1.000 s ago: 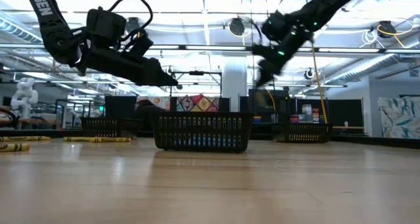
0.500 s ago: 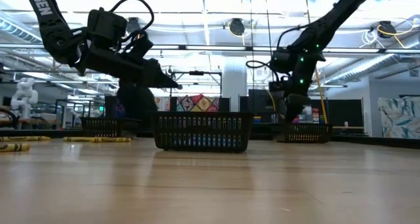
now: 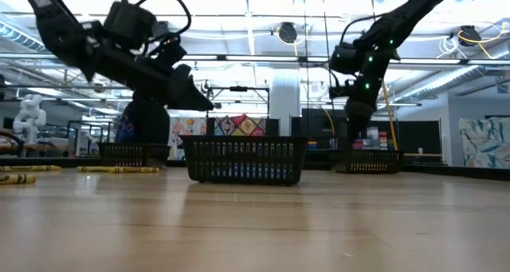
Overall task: Sort crayons
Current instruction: Put the pink crayon into the top left black bin
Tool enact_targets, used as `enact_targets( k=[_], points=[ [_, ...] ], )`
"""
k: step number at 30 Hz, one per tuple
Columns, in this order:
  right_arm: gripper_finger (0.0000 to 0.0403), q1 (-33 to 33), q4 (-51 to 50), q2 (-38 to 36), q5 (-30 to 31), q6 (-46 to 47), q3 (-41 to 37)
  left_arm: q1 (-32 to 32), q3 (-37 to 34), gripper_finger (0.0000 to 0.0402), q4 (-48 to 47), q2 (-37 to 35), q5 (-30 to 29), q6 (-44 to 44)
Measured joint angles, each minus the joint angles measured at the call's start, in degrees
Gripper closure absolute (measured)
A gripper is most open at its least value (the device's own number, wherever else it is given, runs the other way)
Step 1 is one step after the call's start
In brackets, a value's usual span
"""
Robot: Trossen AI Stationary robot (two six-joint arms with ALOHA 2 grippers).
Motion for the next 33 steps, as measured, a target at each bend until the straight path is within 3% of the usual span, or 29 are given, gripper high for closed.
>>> enact_targets(
  k=[4, 8, 14, 17, 20, 25, 33],
  points=[
    [0.0291, 3.07, 5.31, -2.17, -13.63, 1.36, -1.69, -8.87, 3.39, 0.0182, -15.76, -6.22, -8.96, -1.89],
    [0.0307, 8.39, 19.19, -3.64, -24.93, 4.27, -7.84, -17.58, 9.1, 0.0182, -35.71, -11.76, -16.52, -7.26],
    [0.0327, 20.26, 43.68, -4.46, -28.19, 14.5, -16.58, -29.18, 18.99, 0.0182, -69.46, -14.47, -18.32, -29.28],
    [0.0332, 25.15, 50.61, -4.43, -28.1, 14.6, -18.31, -34.96, 20.95, 0.0182, -82.65, -14.47, -13.27, -43.43],
    [0.0335, 28.27, 51.71, -4.45, -28.11, 13.0, -18.31, -40.79, 20.44, 0.0182, -86.03, -14.45, -7.91, -58.4],
    [0.0335, 30.27, 54.27, -4.45, -26.15, 11.09, -17.97, -52.03, 20.17, 0.0182, -83.44, -9.53, 3.91, -82.54],
    [0.0335, 31.81, 54.68, -4.43, -26.4, 10.43, -17.97, -70.06, 20.17, 0.0182, -71.51, 1.98, 7.27, -119.26]
  ],
)
